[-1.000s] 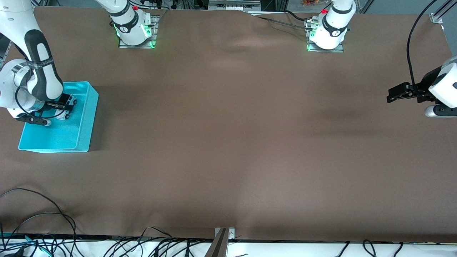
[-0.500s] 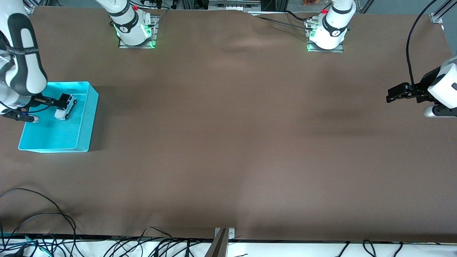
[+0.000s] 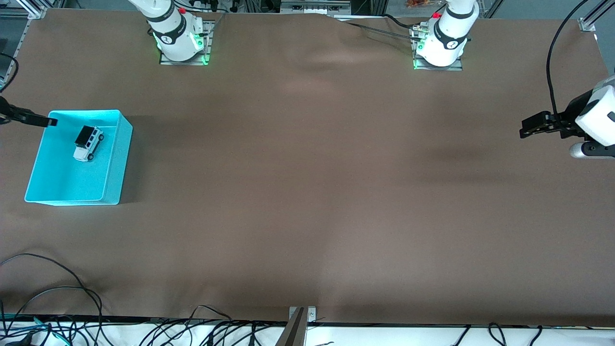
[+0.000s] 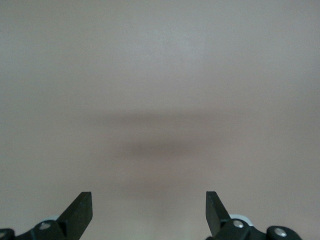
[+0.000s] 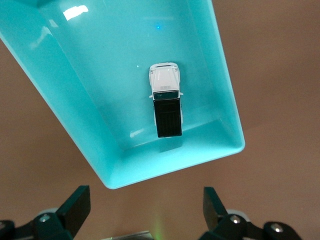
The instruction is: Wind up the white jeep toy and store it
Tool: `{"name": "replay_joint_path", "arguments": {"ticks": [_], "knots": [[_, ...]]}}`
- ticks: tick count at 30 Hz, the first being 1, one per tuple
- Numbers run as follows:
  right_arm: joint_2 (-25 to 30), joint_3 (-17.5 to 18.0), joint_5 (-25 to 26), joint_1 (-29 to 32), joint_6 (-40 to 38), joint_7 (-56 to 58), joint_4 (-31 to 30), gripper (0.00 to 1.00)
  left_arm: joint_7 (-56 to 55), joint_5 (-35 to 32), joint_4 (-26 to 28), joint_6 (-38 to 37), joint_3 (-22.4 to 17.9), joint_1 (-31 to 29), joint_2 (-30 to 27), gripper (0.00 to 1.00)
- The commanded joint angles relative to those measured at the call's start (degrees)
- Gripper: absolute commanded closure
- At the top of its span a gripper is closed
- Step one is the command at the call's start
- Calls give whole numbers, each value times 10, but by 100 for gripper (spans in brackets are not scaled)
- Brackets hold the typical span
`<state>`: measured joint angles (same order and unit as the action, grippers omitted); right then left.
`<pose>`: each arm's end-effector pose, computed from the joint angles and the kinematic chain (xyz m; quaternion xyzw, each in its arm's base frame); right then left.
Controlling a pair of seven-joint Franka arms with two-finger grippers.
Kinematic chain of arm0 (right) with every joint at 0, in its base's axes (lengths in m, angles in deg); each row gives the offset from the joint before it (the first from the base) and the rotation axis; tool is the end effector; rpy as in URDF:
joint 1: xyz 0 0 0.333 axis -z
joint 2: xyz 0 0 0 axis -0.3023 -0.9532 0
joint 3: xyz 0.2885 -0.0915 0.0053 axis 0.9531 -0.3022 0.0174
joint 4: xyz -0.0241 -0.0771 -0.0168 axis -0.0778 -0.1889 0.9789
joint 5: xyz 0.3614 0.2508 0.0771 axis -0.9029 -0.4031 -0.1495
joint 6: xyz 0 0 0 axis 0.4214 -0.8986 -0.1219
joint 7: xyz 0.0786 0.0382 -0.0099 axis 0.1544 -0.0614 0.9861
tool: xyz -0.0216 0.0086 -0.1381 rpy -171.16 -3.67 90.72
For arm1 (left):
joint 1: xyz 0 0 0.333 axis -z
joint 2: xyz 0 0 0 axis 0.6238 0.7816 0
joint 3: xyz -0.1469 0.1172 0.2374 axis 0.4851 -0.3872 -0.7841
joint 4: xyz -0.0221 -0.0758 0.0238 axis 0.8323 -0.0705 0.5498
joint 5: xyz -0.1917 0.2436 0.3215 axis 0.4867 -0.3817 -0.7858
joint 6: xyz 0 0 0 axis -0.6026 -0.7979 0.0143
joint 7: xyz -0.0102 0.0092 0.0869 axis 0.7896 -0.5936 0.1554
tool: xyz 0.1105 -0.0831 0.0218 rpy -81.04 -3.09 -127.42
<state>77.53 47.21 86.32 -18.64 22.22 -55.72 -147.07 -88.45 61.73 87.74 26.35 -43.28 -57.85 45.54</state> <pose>0.5324 -0.2925 0.3474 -0.9706 0.1833 0.1543 0.0250 0.6302 0.0170 0.5181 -0.9977 -0.0076 0.0678 0.0003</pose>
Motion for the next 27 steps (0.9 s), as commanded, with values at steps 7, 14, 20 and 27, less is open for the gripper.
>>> {"name": "replay_joint_path", "arguments": {"ticks": [7, 14, 20, 27], "knots": [[111, 47, -3, 5, -91, -49, 48, 0, 7, 16, 12, -2, 0, -5, -15, 0], [155, 102, -3, 30, -178, -55, 58, 0, 7, 16, 12, -2, 1, -5, -15, 0], [170, 181, -4, 57, -197, -72, 64, 0, 7, 17, 12, -2, 1, -5, -15, 0], [160, 255, -51, 81, -190, -97, 92, 0, 7, 19, 12, -1, 1, -6, -15, 0]]}}
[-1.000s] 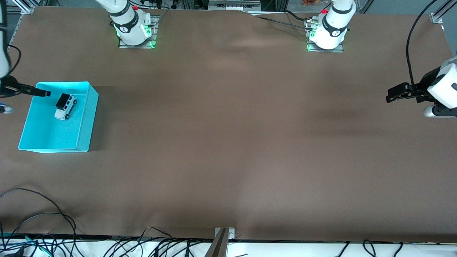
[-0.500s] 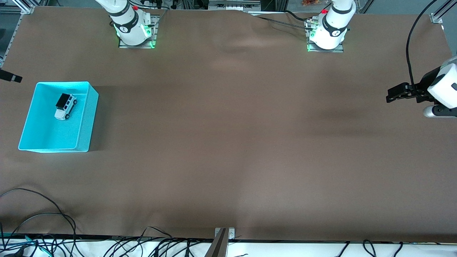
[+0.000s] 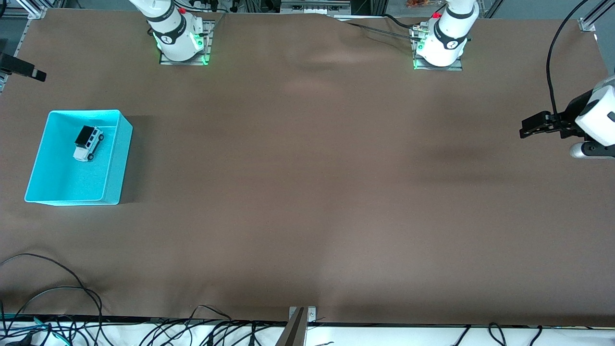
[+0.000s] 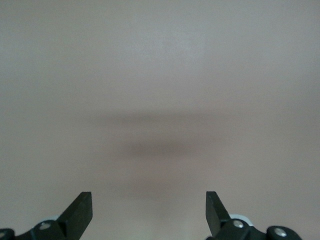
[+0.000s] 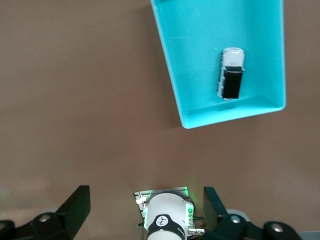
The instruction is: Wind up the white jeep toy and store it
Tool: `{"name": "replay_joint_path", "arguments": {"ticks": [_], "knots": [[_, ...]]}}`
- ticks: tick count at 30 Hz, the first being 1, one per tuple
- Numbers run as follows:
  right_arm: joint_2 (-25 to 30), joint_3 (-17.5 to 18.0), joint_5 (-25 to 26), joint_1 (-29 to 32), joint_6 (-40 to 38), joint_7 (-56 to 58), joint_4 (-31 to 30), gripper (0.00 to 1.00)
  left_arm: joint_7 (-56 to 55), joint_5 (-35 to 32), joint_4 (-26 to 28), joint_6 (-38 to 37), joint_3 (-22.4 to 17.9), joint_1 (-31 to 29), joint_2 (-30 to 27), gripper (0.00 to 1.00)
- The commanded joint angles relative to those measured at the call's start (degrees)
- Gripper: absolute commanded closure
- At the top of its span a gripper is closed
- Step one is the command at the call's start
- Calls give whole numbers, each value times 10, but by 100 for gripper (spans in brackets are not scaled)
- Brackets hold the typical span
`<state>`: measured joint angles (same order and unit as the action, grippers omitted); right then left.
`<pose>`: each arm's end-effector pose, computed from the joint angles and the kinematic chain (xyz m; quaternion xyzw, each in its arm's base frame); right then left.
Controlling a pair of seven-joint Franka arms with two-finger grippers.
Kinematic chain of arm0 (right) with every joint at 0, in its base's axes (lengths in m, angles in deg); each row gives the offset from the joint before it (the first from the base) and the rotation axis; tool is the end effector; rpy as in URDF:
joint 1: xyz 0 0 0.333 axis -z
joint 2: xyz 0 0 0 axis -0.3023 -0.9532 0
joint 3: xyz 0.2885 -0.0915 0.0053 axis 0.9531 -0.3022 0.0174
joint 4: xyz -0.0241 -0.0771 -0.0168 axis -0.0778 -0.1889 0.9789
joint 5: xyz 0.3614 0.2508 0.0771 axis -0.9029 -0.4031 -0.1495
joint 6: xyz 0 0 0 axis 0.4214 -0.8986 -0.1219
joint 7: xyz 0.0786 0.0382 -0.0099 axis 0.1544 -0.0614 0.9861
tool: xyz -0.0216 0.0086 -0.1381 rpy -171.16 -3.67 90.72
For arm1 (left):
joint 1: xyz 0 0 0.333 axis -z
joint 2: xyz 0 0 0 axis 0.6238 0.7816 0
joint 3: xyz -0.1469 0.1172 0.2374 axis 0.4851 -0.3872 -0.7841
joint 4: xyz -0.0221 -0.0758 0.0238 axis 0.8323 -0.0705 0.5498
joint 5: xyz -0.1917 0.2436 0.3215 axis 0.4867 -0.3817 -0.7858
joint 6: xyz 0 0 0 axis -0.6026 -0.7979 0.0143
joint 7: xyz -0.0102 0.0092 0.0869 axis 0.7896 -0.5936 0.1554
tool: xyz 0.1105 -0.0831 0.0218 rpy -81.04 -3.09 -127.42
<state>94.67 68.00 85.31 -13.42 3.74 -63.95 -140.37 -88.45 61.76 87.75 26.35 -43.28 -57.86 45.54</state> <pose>0.5306 -0.1297 0.5478 -0.9858 0.1074 0.1158 0.0573 0.6302 0.0171 0.5180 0.9977 0.0077 -0.0679 0.0000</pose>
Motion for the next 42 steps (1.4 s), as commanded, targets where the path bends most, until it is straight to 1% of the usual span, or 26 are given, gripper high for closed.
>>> {"name": "replay_joint_path", "arguments": {"ticks": [1, 5, 12, 14, 18, 20, 28, 35, 38, 42], "knots": [[-13, 52, -44, 29, -2, -19, 25, 0, 7, 19, 12, 1, 1, -6, -15, 0], [-17, 78, -47, 29, 19, -23, 25, 0, 7, 20, 9, 19, -1, -7, -15, 0], [-33, 117, -37, 29, 59, -32, 25, 0, 8, 28, 9, 18, 0, -7, -17, 0], [-38, 129, -25, 29, 72, -46, 25, 0, 8, 28, 9, 18, 0, -7, -21, 0], [-49, 160, 21, 29, 88, -51, 23, 0, 7, 28, 9, 18, 1, -6, -24, 0], [-53, 165, 31, 29, 90, -60, 23, 0, 7, 28, 9, 18, 1, -5, -24, 0], [-59, 164, 44, 20, 105, -64, 22, 0, 7, 28, 4, 18, -1, -7, -24, 0], [-78, 158, 44, 14, 144, -56, 19, 0, 7, 28, 4, 18, -1, -7, -24, 0], [-81, 144, 42, 7, 149, -41, 20, 0, 7, 28, 4, 14, -4, -1, -25, 0], [-80, 114, 38, -13, 149, -28, 19, 0, 6, 28, 4, 12, -10, 14, -27, 0]]}}
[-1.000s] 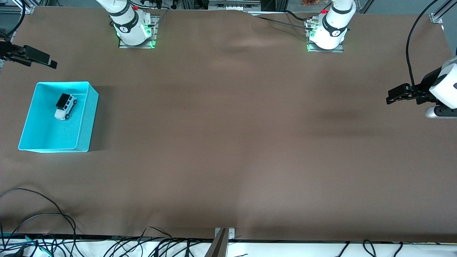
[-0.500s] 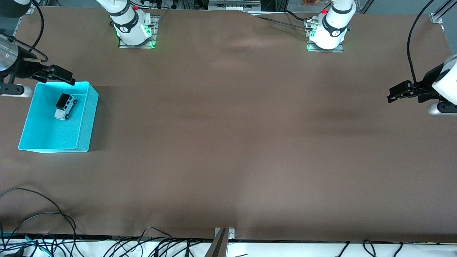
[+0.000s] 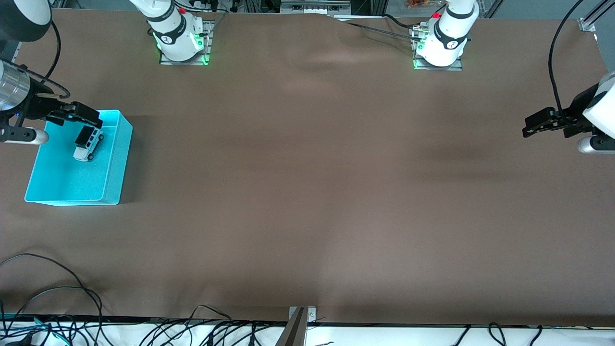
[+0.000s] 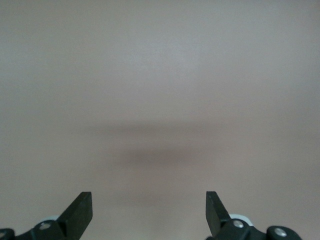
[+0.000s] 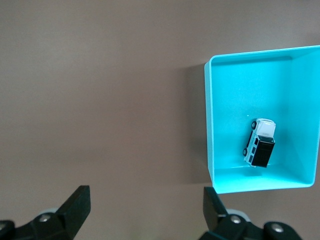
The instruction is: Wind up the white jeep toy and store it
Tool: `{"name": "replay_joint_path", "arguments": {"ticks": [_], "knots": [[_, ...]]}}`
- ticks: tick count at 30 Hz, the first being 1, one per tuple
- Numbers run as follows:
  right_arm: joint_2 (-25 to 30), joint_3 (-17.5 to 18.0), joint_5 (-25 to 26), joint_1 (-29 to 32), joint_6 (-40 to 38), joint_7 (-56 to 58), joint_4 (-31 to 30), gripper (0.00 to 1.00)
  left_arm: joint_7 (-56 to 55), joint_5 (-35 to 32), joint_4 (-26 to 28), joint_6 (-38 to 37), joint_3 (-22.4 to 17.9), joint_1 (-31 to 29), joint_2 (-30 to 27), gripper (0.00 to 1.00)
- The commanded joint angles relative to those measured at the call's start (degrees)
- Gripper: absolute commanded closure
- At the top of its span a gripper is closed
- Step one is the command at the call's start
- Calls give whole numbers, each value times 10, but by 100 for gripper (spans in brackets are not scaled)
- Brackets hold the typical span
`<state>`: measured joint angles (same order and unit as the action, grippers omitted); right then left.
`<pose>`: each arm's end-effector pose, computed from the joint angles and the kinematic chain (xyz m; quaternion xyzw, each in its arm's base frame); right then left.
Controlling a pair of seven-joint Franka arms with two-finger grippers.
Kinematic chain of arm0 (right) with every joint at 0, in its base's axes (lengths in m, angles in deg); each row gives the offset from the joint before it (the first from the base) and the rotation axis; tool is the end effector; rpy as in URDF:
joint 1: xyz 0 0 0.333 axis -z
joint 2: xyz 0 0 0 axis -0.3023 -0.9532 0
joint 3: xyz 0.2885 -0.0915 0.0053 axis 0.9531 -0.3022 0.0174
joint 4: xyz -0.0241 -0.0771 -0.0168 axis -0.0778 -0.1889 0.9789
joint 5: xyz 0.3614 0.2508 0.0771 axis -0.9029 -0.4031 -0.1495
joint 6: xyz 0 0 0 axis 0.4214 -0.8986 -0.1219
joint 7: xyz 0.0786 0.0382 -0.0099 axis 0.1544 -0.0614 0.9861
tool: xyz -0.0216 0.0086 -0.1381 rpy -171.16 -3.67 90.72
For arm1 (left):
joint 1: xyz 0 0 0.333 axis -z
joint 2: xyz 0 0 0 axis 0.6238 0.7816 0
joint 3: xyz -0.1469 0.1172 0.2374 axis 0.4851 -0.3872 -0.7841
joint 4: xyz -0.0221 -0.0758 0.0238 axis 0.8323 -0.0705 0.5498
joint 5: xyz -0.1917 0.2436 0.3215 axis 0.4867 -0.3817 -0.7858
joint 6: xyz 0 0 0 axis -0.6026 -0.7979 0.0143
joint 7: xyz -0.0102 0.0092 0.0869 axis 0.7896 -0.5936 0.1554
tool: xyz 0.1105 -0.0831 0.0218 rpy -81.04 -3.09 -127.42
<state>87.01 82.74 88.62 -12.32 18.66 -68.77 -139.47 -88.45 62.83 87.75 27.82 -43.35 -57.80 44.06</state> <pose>0.6126 -0.0080 0.4950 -0.9980 0.0358 0.0510 0.0035 0.6293 0.0129 0.5353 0.9990 0.0082 -0.0429 0.0052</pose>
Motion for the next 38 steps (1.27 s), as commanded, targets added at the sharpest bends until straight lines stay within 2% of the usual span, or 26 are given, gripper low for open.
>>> {"name": "replay_joint_path", "arguments": {"ticks": [1, 7, 12, 38], "knots": [[-4, -33, 5, -26, 1, 20, 10, 0, 6, 18, 4, -2, -15, 22, -13, 0], [-3, -33, 4, -27, -2, 20, 9, 0, 6, 18, 4, -11, -113, 116, -16, 0], [-2, -33, 3, -26, -5, 21, 9, 0, 7, 21, 5, -11, -140, 139, -23, 0], [-1, -28, 3, -27, -6, 21, 4, 0, 8, 22, 11, -12, -142, 137, -28, 0]]}}
